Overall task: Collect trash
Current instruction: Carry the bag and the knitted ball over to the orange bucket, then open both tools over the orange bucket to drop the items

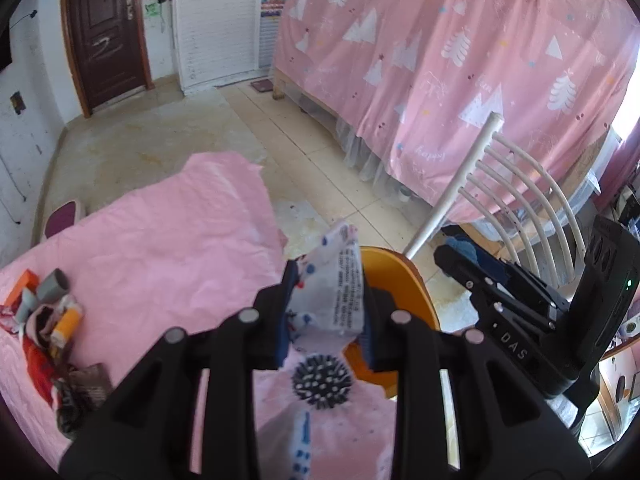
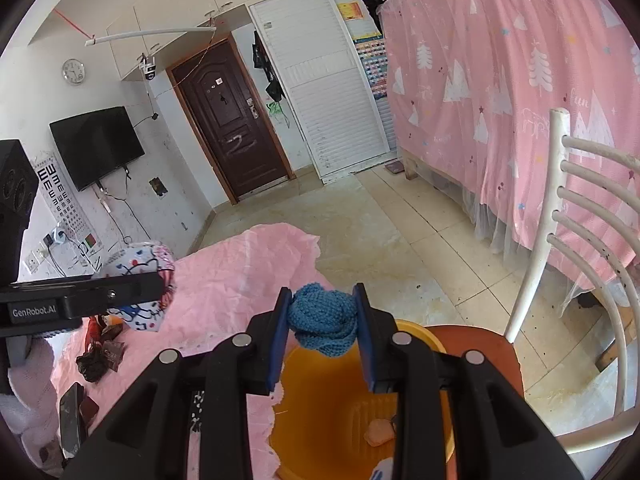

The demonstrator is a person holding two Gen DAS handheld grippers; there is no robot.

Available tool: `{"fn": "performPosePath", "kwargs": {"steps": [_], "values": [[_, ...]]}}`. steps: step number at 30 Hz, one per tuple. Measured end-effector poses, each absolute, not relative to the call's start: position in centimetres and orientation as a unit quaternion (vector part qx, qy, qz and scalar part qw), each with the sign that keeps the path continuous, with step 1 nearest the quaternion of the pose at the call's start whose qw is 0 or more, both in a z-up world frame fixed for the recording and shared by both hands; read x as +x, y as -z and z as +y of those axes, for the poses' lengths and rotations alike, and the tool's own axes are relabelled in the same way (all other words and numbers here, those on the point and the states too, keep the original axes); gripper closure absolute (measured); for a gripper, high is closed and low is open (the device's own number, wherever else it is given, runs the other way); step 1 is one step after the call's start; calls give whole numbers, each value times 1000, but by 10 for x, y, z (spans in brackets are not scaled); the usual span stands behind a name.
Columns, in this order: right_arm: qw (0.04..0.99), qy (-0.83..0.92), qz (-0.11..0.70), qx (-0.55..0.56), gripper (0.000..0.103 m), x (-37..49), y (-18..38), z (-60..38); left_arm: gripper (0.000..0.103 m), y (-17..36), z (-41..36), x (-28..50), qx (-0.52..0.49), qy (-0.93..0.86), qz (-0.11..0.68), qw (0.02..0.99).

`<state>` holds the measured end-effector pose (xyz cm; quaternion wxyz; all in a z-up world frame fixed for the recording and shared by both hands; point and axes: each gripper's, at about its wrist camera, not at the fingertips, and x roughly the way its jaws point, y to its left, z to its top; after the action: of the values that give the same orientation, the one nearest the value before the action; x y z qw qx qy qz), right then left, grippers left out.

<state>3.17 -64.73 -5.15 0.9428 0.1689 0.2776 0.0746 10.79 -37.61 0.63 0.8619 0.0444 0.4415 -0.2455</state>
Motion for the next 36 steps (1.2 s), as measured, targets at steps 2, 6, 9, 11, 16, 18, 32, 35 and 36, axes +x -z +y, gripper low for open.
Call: {"fn": "performPosePath", "kwargs": {"steps": [2, 6, 9, 11, 16, 18, 32, 35, 36], "values": [[942, -75, 278, 174, 83, 31, 54, -652, 77, -3, -385, 108, 47, 252, 445, 858], [939, -74, 280, 185, 82, 28, 59, -659, 66, 5, -404, 113, 41, 263, 454, 850], [937, -75, 282, 190, 81, 27, 61, -660, 48, 7, -411, 114, 40, 259, 456, 850], [937, -75, 285, 190, 81, 28, 62, -660, 47, 6, -412, 113, 43, 259, 456, 850], [937, -72, 286, 187, 58, 32, 61, -656, 47, -1, -403, 109, 40, 256, 450, 855], [938, -71, 284, 184, 50, 33, 59, -654, 47, -4, -399, 109, 37, 257, 449, 855], [945, -94, 277, 146, 49, 43, 21, -592, 47, -39, -325, 103, -7, 245, 416, 876], [945, -101, 279, 135, 48, 46, 14, -572, 47, -45, -302, 101, -20, 240, 408, 880], [945, -104, 281, 130, 47, 48, 11, -563, 47, -48, -293, 101, -24, 237, 405, 882]]}}
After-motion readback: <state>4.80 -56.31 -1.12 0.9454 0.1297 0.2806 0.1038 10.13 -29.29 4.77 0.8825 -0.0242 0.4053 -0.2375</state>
